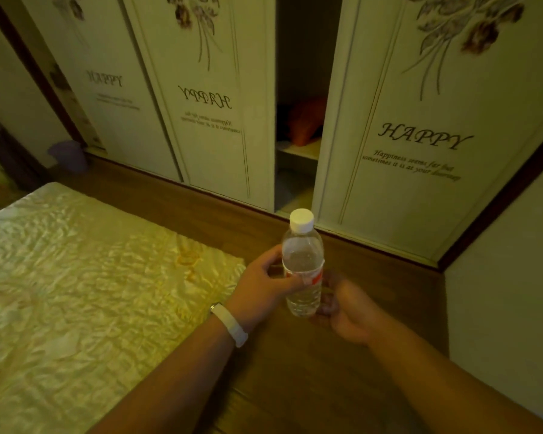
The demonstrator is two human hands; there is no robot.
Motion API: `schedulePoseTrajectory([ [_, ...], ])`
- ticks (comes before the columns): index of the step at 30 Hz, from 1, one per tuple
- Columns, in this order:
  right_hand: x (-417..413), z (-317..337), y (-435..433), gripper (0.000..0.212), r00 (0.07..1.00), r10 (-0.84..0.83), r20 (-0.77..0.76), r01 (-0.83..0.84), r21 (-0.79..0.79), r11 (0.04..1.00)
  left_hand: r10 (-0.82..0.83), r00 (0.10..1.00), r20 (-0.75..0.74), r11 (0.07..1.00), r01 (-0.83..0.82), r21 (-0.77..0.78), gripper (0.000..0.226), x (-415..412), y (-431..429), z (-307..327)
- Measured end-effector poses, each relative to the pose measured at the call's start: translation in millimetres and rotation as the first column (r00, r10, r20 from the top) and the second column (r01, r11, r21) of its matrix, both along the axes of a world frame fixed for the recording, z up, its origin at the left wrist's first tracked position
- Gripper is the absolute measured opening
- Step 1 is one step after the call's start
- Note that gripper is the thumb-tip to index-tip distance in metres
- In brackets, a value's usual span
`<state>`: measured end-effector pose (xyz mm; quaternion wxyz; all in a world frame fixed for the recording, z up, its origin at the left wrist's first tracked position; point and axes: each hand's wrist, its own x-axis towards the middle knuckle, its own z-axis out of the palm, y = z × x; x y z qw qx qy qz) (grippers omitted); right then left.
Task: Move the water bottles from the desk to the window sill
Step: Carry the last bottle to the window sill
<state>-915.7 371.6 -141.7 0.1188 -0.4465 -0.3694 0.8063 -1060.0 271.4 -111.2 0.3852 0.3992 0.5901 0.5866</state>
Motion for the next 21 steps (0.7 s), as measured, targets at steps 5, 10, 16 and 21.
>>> schedulePoseTrajectory([
  [5, -31, -13, 58, 0.037, 1.000, -0.005, 0.020, 0.005, -0.004, 1.000, -0.022, 1.000, -0.022, 0.999, 0.021, -0.050, 0.054, -32, 58, -5],
  [10, -58, -19, 146, 0.034, 0.999, 0.028, 0.032, -0.028, 0.011, 1.000, -0.035, 0.999, -0.038, 0.996, 0.032, -0.082, 0.052, -58, 142, -5],
  [16, -85, -5, 257, 0.036, 0.998, 0.062, 0.007, -0.061, -0.056, 0.997, -0.011, 0.999, -0.046, 0.994, 0.006, -0.105, 0.050, -79, 258, 15],
  [21, -104, 11, 352, 0.038, 0.994, 0.105, -0.018, -0.105, 0.002, 0.994, 0.063, 0.998, -0.015, 0.997, -0.064, -0.044, 0.054, -95, 345, 29],
])
